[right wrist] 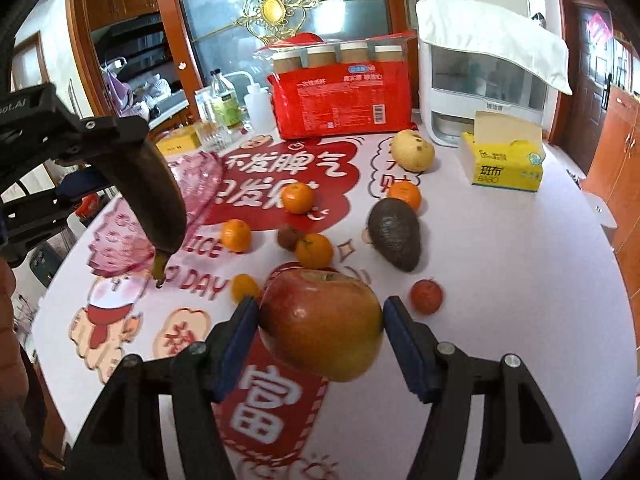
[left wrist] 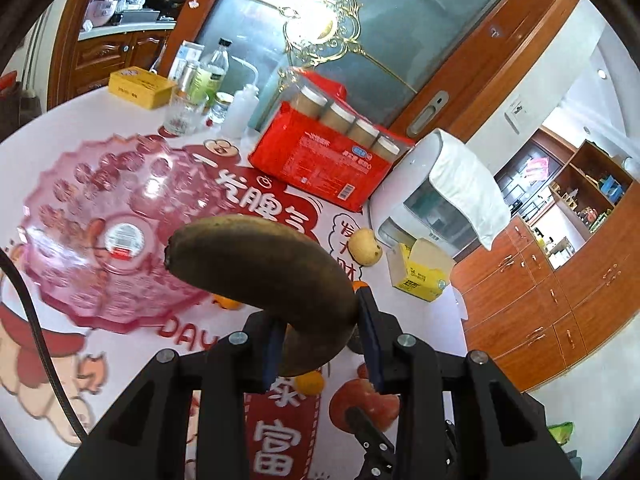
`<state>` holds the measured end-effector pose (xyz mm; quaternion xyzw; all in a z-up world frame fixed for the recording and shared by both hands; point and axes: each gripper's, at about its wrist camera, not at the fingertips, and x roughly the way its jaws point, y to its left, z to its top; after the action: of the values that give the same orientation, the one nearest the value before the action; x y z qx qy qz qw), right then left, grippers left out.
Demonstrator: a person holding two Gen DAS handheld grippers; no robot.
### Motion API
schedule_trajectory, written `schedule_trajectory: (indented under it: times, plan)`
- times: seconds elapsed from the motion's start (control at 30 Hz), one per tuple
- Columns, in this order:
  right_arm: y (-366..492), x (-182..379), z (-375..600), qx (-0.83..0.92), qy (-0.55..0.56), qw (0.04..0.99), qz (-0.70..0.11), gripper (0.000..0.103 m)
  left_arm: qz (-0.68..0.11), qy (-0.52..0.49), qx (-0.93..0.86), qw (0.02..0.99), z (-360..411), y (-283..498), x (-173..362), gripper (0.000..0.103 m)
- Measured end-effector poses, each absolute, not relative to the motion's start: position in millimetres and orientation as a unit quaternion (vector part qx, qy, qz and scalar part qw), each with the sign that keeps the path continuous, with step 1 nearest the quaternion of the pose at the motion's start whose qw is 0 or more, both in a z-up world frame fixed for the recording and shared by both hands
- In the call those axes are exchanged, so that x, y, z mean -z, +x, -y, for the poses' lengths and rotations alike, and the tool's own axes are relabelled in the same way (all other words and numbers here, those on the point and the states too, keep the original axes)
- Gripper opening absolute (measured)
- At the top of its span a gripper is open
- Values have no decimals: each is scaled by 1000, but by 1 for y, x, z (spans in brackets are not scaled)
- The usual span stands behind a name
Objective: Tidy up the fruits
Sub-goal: 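Lift the banana with the left tool while the right tool carries the apple toward the pink bowl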
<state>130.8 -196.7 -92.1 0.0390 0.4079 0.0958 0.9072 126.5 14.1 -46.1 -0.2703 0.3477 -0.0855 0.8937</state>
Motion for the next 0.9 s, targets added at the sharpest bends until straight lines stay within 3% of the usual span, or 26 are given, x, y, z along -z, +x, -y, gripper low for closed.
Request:
schedule_trajectory:
  times: [0.5, 0.9]
  plan:
    - [113, 61, 101, -136, 75, 913, -378, 64, -350, -219, 57, 909, -134, 107, 7, 32]
    - [140, 44, 11, -136, 104, 925, -340, 64, -399, -112, 80, 906, -209, 153, 7, 32]
